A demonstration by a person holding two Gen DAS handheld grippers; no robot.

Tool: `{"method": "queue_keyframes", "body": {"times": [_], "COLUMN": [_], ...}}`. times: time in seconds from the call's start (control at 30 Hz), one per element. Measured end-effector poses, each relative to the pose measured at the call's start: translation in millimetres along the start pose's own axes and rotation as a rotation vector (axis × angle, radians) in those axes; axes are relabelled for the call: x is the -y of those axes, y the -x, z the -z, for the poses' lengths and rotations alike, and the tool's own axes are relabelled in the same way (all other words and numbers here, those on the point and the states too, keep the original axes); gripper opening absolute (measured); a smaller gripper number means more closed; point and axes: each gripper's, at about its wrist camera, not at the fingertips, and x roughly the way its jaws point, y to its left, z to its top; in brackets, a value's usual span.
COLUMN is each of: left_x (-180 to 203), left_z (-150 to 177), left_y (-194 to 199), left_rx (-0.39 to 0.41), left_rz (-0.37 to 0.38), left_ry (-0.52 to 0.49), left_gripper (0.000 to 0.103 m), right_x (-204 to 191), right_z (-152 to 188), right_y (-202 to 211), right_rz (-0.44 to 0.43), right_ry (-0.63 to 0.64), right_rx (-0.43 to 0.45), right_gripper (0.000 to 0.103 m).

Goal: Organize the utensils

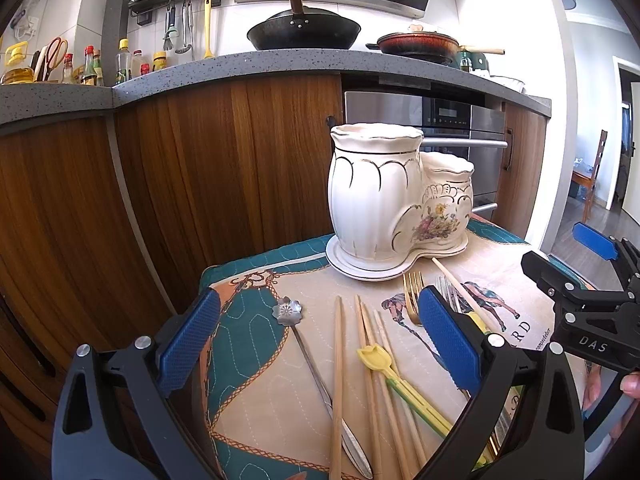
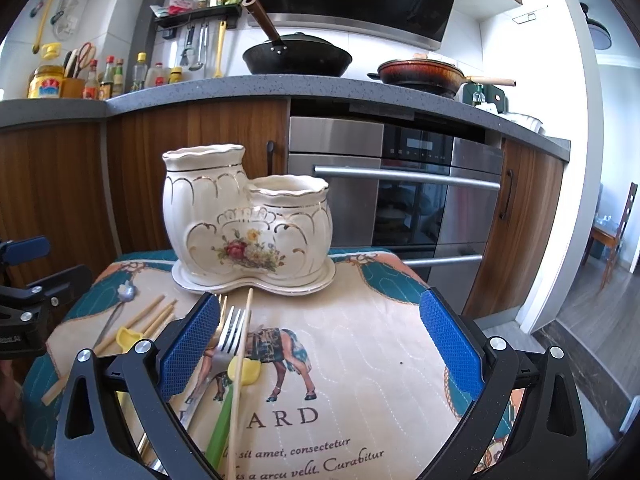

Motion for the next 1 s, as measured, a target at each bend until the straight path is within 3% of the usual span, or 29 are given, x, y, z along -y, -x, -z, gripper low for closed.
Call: {"method": "queue_keyframes", "body": {"times": [1.0], "left_x": [-1.1], "left_z": [5.9], "left_y": [3.4], "left_rx": [0.023], "left_rz": [0.006], "left_ry": [0.001], "left_gripper": [0.098], "right_x": [2.6], "right_z": [-0.7], "right_y": [-3.5], "right_rz": [0.0], "right_ry": [-0.03], "right_rx": [-0.015], "right_gripper": [0.099]}}
